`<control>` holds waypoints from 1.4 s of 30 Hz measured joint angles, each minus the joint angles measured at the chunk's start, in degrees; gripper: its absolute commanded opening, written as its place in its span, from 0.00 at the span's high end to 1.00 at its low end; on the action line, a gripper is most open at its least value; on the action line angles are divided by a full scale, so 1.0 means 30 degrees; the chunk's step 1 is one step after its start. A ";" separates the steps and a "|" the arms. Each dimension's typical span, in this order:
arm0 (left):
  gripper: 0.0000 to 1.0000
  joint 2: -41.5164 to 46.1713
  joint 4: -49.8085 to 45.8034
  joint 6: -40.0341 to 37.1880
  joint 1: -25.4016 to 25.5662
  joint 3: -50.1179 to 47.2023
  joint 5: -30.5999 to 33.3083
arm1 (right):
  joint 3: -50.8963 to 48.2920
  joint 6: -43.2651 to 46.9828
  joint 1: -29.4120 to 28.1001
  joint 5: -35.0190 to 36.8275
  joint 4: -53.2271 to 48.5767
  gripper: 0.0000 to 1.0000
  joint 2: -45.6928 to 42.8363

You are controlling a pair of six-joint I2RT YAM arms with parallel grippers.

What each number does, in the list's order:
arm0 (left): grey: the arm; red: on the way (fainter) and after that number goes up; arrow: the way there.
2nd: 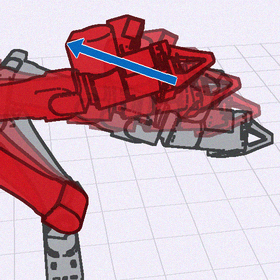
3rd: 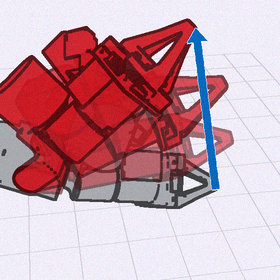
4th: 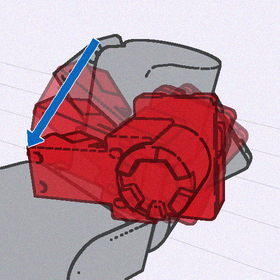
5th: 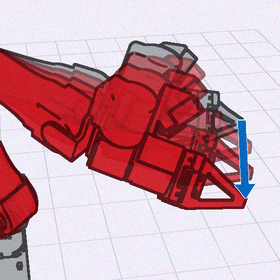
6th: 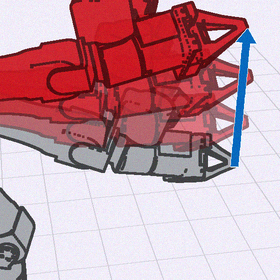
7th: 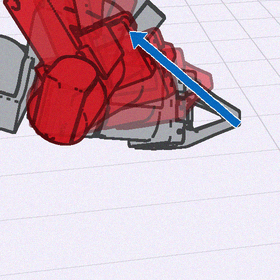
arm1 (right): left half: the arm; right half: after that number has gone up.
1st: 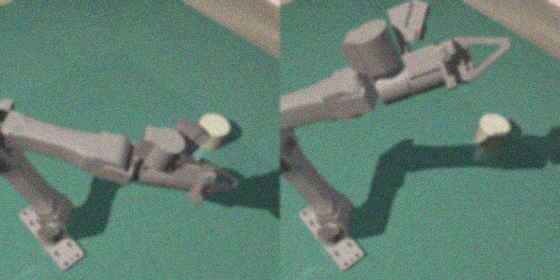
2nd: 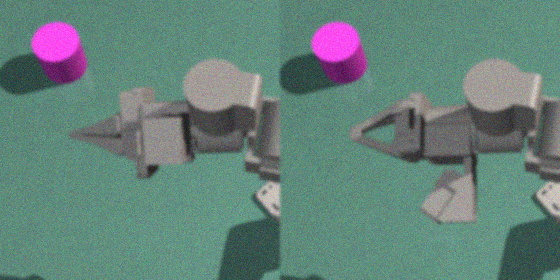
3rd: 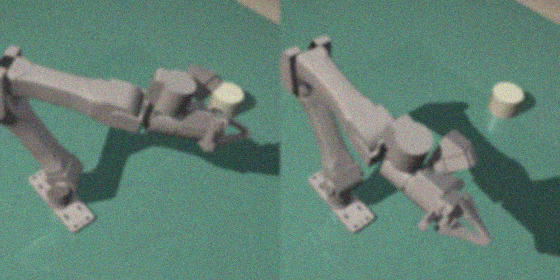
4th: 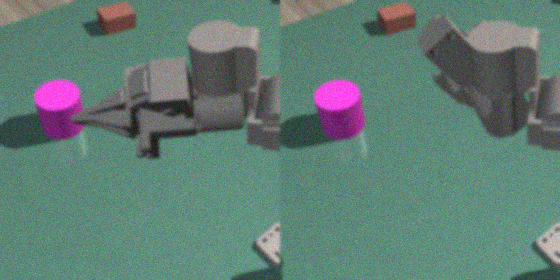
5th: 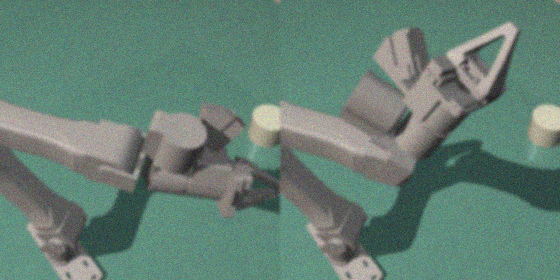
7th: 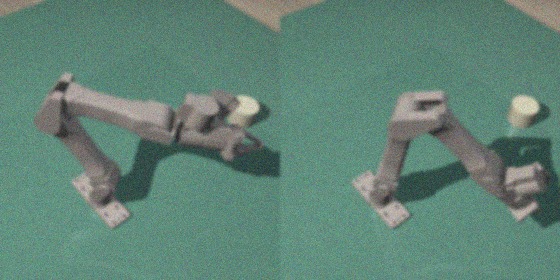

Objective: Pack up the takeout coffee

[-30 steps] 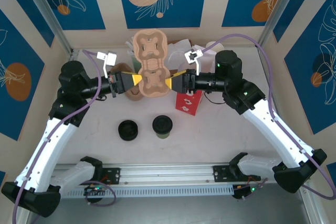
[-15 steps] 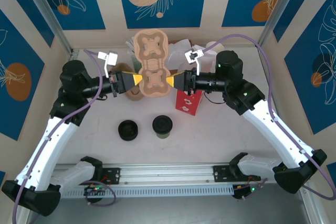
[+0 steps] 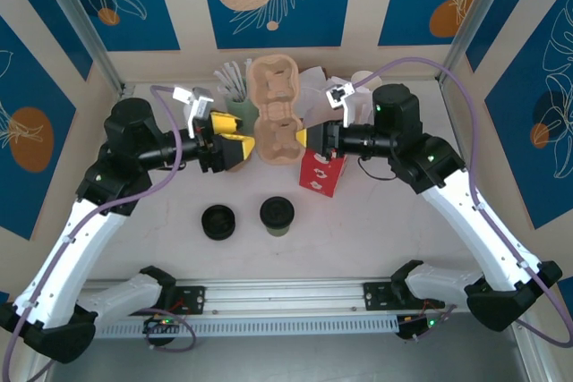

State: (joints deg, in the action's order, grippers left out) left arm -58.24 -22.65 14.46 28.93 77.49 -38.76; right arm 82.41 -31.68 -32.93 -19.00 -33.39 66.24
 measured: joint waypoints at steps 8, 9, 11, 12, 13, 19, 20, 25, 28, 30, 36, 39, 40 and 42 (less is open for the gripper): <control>0.26 -0.1960 -0.2477 -0.6674 0.0947 0.3322 0.1632 | 0.1523 -0.0525 0.0277 -0.0197 -0.3490 1.00 0.0532; 0.27 -0.2244 -0.2790 -0.7329 0.0962 0.3555 0.1668 | 0.1530 -0.0583 0.0277 -0.0393 -0.3774 1.00 0.0619; 0.28 -0.2943 -0.3410 -0.8619 0.0976 0.4087 0.1668 | 0.1537 -0.0641 0.0277 -0.0794 -0.4255 1.00 0.0816; 0.29 -0.3322 -0.3745 -0.9202 0.0998 0.4342 0.1661 | 0.1574 -0.0648 0.0277 -0.1056 -0.4503 1.00 0.0962; 0.29 -0.3723 -0.4124 -0.9821 0.1005 0.4590 0.1661 | 0.1654 -0.0648 0.0270 -0.1348 -0.4728 1.00 0.1137; 0.29 -0.5501 -0.6135 -1.2626 0.1027 0.5282 0.1647 | 0.2149 -0.0561 0.0175 -0.2499 -0.5304 1.00 0.1749; 0.29 -0.5654 -0.6368 -1.2961 0.1027 0.5304 0.1654 | 0.2171 -0.0554 0.0175 -0.2594 -0.5319 1.00 0.1763; 0.29 -0.6244 -0.7679 -1.4411 0.1035 0.5778 0.1661 | 0.2215 -0.0554 0.0175 -0.3111 -0.5340 1.00 0.1916; 0.28 -0.6470 -0.8102 -1.4921 0.1049 0.6076 0.1661 | 0.2382 -0.0539 0.0175 -0.3337 -0.5413 1.00 0.2317; 0.28 -0.6550 -0.8335 -1.5132 0.1071 0.6149 0.1668 | 0.2506 -0.0488 0.0175 -0.3439 -0.5472 1.00 0.2637; 0.30 -0.7023 -0.8757 -1.5591 0.1479 0.6368 0.2164 | 0.2623 -0.0481 0.0124 -0.3723 -0.5479 1.00 0.3140; 0.31 -0.7526 -0.9180 -1.5773 0.1872 0.6761 0.2871 | 0.2827 -0.0481 0.0124 -0.3789 -0.5479 1.00 0.3242; 0.33 -0.7672 -0.9304 -1.5832 0.2004 0.6878 0.3118 | 0.2849 -0.0481 0.0117 -0.3825 -0.5479 1.00 0.3242; 0.35 -0.7890 -0.9479 -1.5883 0.2200 0.7045 0.3679 | 0.2856 -0.0481 0.0117 -0.3832 -0.5501 1.00 0.3242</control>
State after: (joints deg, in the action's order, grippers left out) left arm -81.91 -51.09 -33.19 35.53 98.63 -27.73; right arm 90.98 -33.12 -32.58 -30.50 -49.89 75.96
